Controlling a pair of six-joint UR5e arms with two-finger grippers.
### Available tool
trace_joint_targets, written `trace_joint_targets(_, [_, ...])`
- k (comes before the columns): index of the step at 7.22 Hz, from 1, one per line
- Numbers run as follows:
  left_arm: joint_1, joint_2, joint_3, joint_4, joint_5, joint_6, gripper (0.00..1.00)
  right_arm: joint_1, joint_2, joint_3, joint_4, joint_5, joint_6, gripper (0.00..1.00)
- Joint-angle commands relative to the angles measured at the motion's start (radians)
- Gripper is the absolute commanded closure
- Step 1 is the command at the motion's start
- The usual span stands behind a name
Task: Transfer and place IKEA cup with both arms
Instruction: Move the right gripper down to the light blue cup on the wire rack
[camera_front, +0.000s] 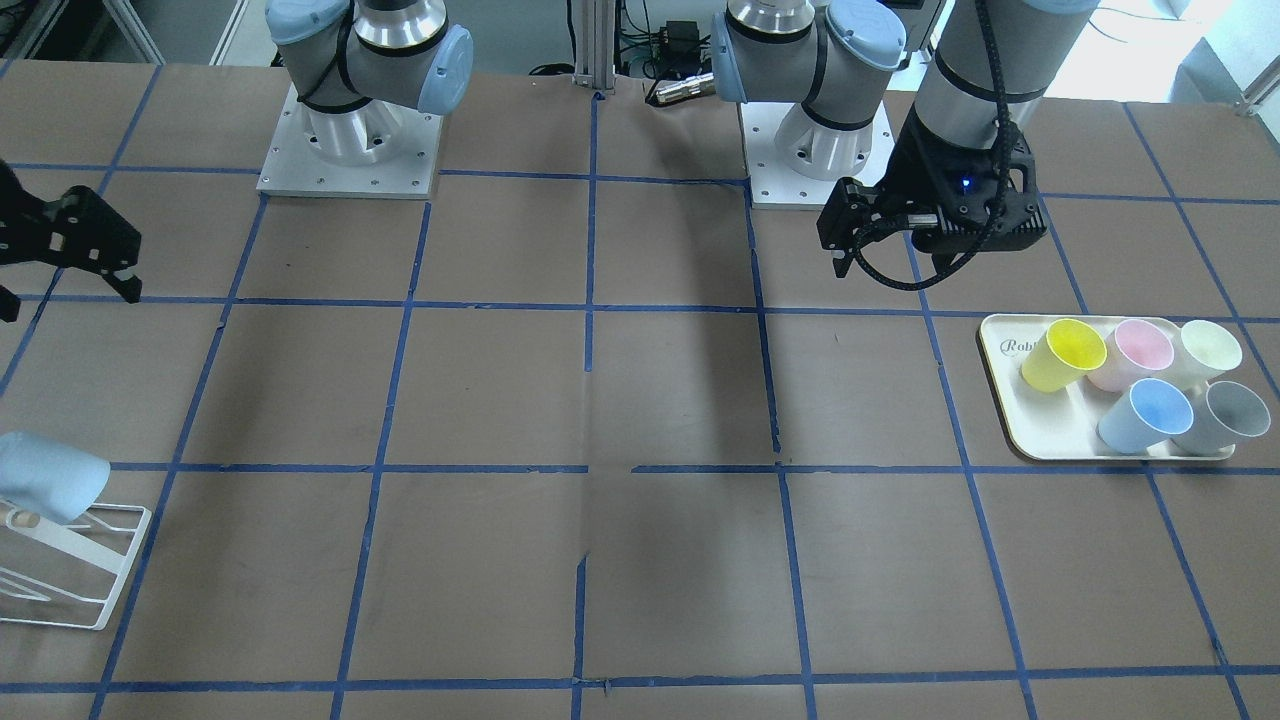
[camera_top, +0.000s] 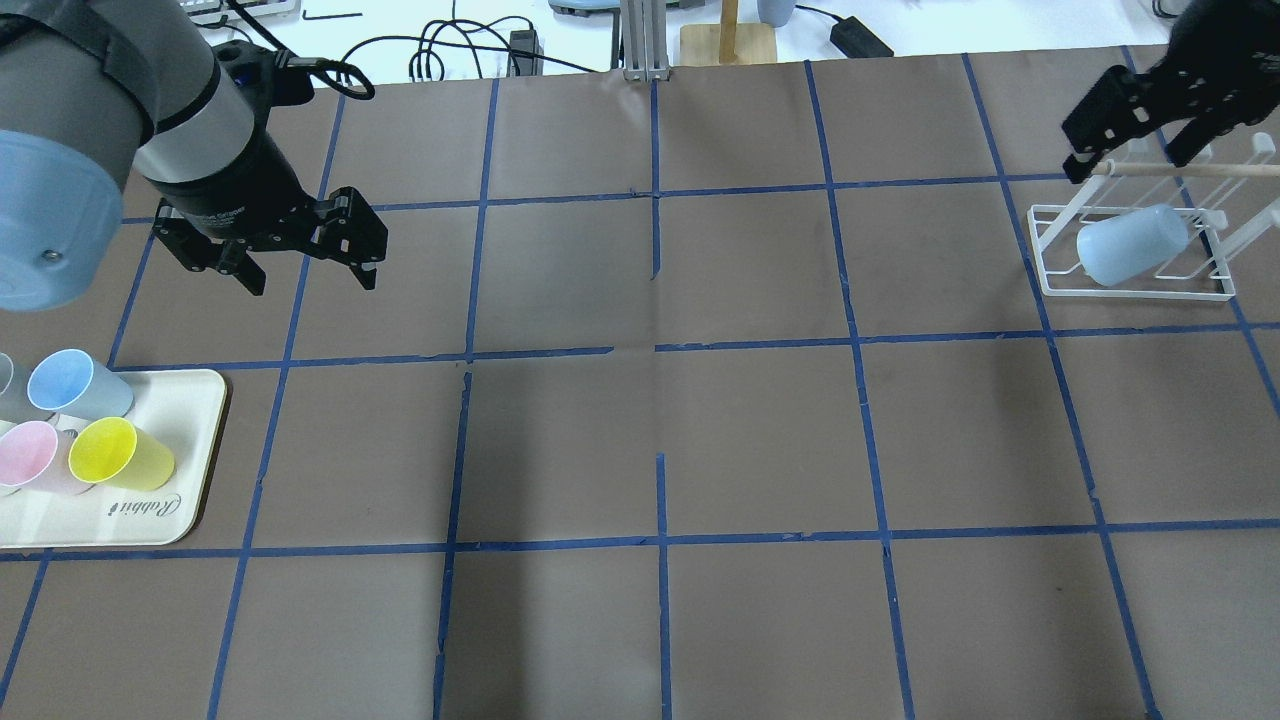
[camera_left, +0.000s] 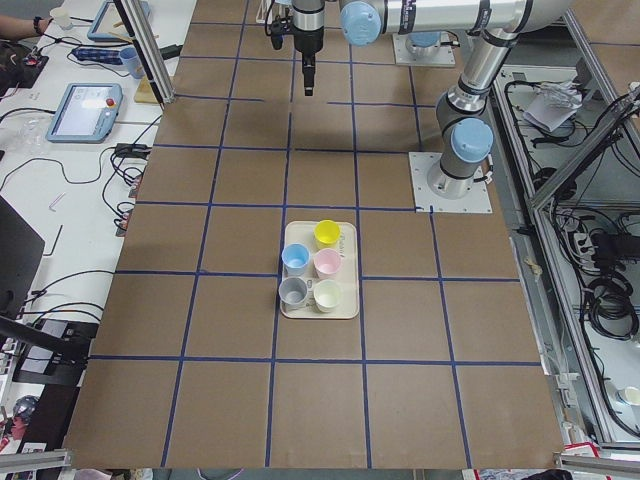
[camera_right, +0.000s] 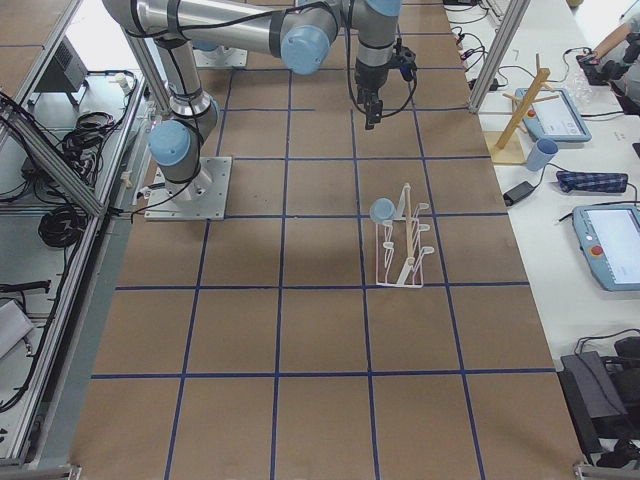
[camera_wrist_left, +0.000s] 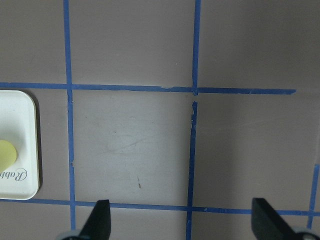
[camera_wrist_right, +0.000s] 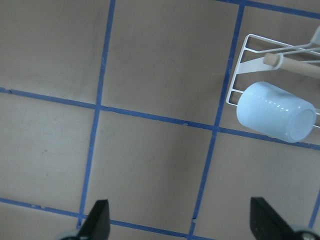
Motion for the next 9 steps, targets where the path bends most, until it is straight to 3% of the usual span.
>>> trace_joint_targets(1, [0.001, 0.001, 0.003, -0.001, -0.004, 0.000, 0.00, -0.120, 0.022, 0.066, -0.102, 0.035, -0.278, 0.00])
trace_joint_targets(3, [0.001, 0.003, 0.003, 0.001, -0.005, -0.001, 0.00, -0.171, 0.062, 0.164, -0.237, 0.089, -0.479, 0.00])
trace_joint_targets(5, [0.001, 0.006, 0.003, -0.002, -0.004, -0.001, 0.00, -0.235, 0.145, 0.192, -0.359, 0.138, -0.595, 0.00])
trace_joint_targets(9, [0.003, 0.007, 0.001, -0.002, -0.007, -0.001, 0.00, -0.243, 0.205, 0.190, -0.446, 0.203, -0.615, 0.00])
